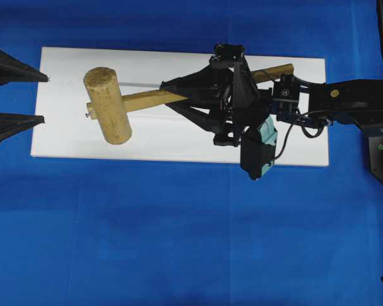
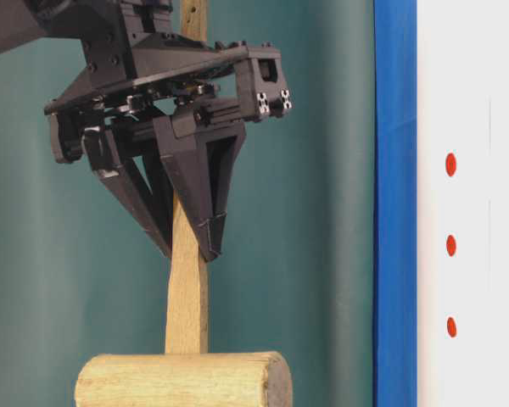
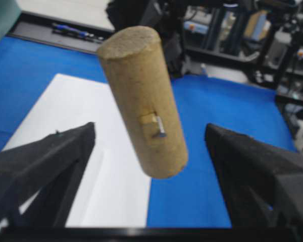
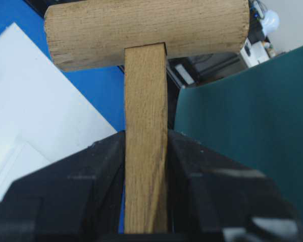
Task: Hit the mark with a hammer.
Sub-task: 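Bring the left gripper toward the mallet head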
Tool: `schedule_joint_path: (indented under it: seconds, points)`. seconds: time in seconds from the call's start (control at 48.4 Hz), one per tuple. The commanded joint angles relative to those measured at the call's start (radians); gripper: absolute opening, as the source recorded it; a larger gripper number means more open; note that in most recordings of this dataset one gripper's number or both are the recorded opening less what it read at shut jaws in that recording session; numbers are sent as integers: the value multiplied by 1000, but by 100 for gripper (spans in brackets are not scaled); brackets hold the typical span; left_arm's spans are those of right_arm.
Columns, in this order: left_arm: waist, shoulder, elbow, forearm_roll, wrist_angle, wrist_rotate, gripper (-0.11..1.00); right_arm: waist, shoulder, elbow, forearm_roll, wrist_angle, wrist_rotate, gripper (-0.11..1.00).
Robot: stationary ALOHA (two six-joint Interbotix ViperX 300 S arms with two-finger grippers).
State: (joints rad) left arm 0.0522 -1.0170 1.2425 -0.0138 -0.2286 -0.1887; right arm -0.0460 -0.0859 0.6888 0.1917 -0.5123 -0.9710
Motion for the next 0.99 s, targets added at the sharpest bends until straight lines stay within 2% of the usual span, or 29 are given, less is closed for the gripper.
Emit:
schedule_joint_path:
  seconds: [0.0, 0.207, 0.62, 0.972]
  points:
    - [14, 21, -17, -2, -25, -14, 93, 3, -25, -15, 0, -18, 2, 10]
    - [49, 121, -49, -2, -97, -54, 94, 2, -25, -18, 0, -21, 2, 10]
    - [43, 433, -189, -2, -259, -58, 94, 3, -23, -20, 0, -23, 2, 10]
    - [43, 535, -252, -2, -272, -72, 94, 2, -23, -23, 0, -23, 0, 10]
